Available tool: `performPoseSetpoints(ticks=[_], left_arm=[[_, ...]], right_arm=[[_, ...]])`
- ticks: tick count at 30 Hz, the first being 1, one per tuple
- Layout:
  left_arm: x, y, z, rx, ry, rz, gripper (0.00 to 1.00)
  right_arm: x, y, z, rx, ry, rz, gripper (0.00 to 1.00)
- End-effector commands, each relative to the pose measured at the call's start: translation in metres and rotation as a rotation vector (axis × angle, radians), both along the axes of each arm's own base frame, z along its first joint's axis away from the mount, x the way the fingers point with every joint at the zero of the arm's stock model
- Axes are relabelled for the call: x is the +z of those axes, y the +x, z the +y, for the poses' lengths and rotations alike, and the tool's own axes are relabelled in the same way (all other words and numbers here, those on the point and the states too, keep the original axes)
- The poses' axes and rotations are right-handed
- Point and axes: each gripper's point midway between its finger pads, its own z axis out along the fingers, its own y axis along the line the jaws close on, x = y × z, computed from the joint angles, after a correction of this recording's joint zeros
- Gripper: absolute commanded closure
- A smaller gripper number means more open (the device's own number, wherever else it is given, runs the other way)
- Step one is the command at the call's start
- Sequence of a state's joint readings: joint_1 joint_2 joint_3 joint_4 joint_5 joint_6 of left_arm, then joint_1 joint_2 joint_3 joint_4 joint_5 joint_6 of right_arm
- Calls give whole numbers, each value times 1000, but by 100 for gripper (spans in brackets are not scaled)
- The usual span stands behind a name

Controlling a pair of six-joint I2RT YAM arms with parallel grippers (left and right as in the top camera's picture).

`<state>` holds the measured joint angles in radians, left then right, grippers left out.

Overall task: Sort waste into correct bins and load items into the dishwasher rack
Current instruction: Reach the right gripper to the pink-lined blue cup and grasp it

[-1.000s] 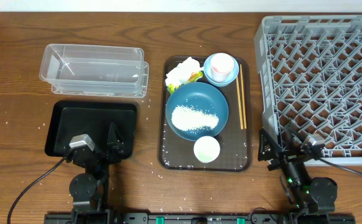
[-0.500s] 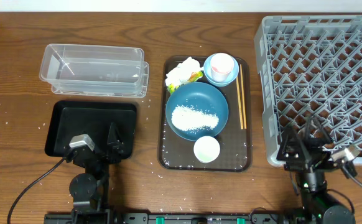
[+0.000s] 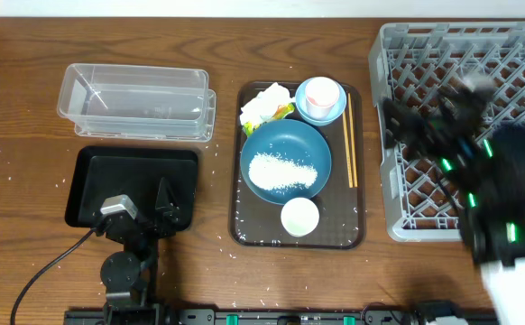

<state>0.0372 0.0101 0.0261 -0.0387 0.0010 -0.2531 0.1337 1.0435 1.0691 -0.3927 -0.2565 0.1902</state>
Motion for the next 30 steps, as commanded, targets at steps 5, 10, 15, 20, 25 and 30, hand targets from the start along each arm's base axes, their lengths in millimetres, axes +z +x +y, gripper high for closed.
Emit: performPoseSetpoints(ticks=[5, 10, 15, 20, 25, 30], left_arm=[[-18, -1, 1, 5, 16, 52, 5], [-18, -1, 1, 5, 16, 52, 5], [-18, -1, 1, 5, 16, 52, 5], [-18, -1, 1, 5, 16, 52, 5], [-18, -1, 1, 5, 16, 52, 5], [-18, -1, 1, 5, 16, 52, 5]], right_arm=[[-33, 61, 53, 78, -389, 254, 1], [-62, 85, 97, 157, -534, 375, 1], [-105, 90, 134, 249, -541, 449, 1], [-144, 97, 146, 278, -561, 509, 1], [-184, 111, 141, 188, -553, 590, 4], [-212, 126, 143, 173, -548, 604, 21]])
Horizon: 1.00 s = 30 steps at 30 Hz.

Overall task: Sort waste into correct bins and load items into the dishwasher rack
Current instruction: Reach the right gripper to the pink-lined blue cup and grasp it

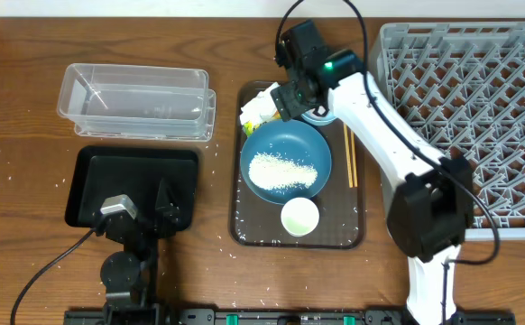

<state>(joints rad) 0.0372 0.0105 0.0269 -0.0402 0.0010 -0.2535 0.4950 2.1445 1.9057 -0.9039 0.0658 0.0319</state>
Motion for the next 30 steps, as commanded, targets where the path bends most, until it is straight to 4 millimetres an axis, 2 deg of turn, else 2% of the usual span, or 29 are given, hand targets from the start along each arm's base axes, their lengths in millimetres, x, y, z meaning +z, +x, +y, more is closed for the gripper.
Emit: performPoseSetpoints(ticks=[1, 3, 9, 16, 21, 30], left_arm=[[-18, -1, 1, 5, 17, 51, 5], [-18, -1, 1, 5, 17, 51, 5], [-18, -1, 1, 5, 17, 51, 5], [-18, -1, 1, 5, 17, 51, 5], [-18, -1, 1, 5, 17, 51, 5], [-18, -1, 1, 5, 17, 51, 5]], right_arm=[[-8, 14, -2, -38, 4, -18, 22], [-12, 18, 0, -52, 13, -25, 24], [-12, 29, -12, -138, 2, -56, 41], [-20, 29, -28, -213, 3, -24, 54], [-21, 29, -31, -227, 14, -14, 55], [-25, 23, -17, -194, 50, 16, 55]])
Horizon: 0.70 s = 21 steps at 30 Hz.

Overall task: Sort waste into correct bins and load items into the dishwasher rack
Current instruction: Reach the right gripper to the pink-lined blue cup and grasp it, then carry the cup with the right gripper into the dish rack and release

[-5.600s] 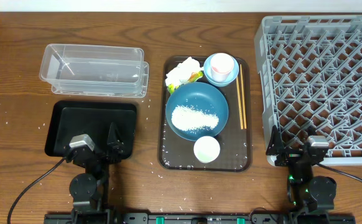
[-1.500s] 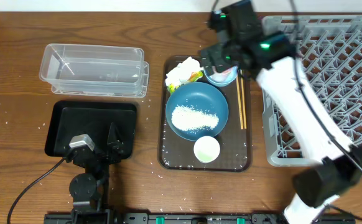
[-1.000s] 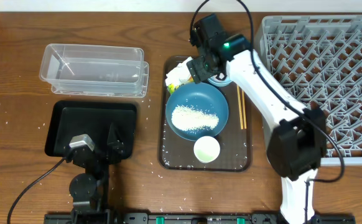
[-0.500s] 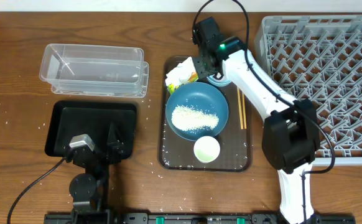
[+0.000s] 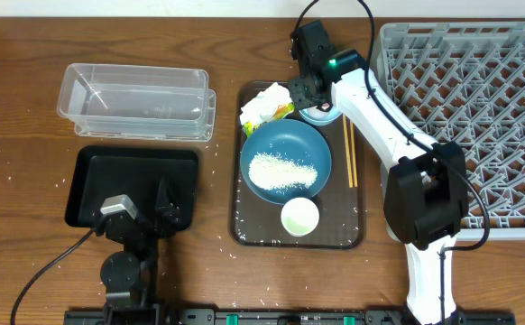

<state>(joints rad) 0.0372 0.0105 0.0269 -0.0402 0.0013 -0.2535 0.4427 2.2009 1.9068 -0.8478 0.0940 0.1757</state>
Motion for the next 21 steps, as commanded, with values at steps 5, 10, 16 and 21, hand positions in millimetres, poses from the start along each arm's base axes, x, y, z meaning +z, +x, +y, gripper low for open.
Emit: performPoseSetpoints(ticks=[5, 10, 16, 21], left_arm=[[-18, -1, 1, 5, 17, 51, 5], [-18, -1, 1, 5, 17, 51, 5], [-18, -1, 1, 5, 17, 51, 5], [-18, -1, 1, 5, 17, 51, 5]], right_arm=[[-13, -2, 1, -56, 5, 23, 60], [-14, -4, 5, -47, 4, 23, 66], [-14, -8, 10, -35, 0, 29, 64], [-24, -12, 6, -40, -21, 47, 65]])
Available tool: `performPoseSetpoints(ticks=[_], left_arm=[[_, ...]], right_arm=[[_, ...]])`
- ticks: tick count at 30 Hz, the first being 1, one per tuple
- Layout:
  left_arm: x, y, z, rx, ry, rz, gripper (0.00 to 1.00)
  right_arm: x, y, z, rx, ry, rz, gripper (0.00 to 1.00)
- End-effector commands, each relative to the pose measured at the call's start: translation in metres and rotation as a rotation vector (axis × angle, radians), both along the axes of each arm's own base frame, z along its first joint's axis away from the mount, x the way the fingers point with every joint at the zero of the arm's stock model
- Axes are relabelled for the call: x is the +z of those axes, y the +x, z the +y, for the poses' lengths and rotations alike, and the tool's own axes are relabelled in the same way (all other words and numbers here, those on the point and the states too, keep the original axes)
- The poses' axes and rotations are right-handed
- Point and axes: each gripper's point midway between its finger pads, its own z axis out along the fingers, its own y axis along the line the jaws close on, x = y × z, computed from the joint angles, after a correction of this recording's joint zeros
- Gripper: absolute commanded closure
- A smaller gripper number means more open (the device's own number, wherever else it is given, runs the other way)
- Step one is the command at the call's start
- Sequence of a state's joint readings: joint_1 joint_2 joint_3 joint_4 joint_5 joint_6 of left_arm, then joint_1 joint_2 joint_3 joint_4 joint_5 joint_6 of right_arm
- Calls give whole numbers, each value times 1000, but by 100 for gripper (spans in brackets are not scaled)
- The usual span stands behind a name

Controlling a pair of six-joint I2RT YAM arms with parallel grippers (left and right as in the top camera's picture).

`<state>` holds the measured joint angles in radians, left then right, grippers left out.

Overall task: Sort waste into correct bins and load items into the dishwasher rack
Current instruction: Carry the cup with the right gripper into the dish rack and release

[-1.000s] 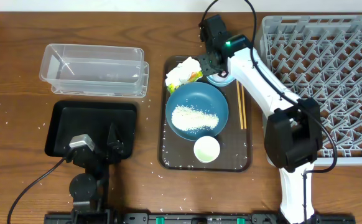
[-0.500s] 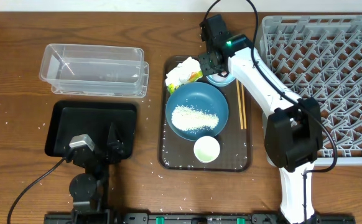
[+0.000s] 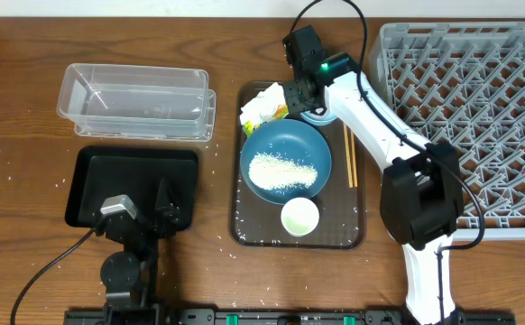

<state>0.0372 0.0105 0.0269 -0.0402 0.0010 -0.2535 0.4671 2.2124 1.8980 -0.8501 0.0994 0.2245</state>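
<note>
On the brown tray lie a crumpled white, yellow and green wrapper, a blue plate with rice, a white cup, wooden chopsticks and a small blue-rimmed bowl, which my right arm partly covers. My right gripper hangs low between the wrapper's right edge and the bowl, and its fingers look spread with nothing in them. My left gripper rests over the black bin's near right corner. Its dark fingers blend into the bin.
A clear plastic bin stands at the back left, above the black one. The grey dishwasher rack fills the right side, and the right arm's base sits in front of it. Rice grains are scattered on the table around the tray.
My right gripper has shifted a little left and toward the wrapper, from over the bowl's left rim. Nothing on the tray has moved, and the left arm is still.
My right arm was first a blur over the dishwasher rack. Then it reached across to the tray's back, with the gripper over the wrapper and the plate's far rim. It moved to the bowl's left rim, and now hangs between bowl and wrapper.
</note>
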Motion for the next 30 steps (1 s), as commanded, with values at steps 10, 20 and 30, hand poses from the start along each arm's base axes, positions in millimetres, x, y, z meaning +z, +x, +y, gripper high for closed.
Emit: performPoseSetpoints(ticks=[10, 20, 30], left_arm=[[-18, -1, 1, 5, 17, 51, 5], [-18, -1, 1, 5, 17, 51, 5], [-18, -1, 1, 5, 17, 51, 5]], right_arm=[[-17, -2, -9, -30, -53, 8, 79], [32, 5, -10, -40, -10, -74, 99], [167, 15, -90, -105, 79, -316, 99]])
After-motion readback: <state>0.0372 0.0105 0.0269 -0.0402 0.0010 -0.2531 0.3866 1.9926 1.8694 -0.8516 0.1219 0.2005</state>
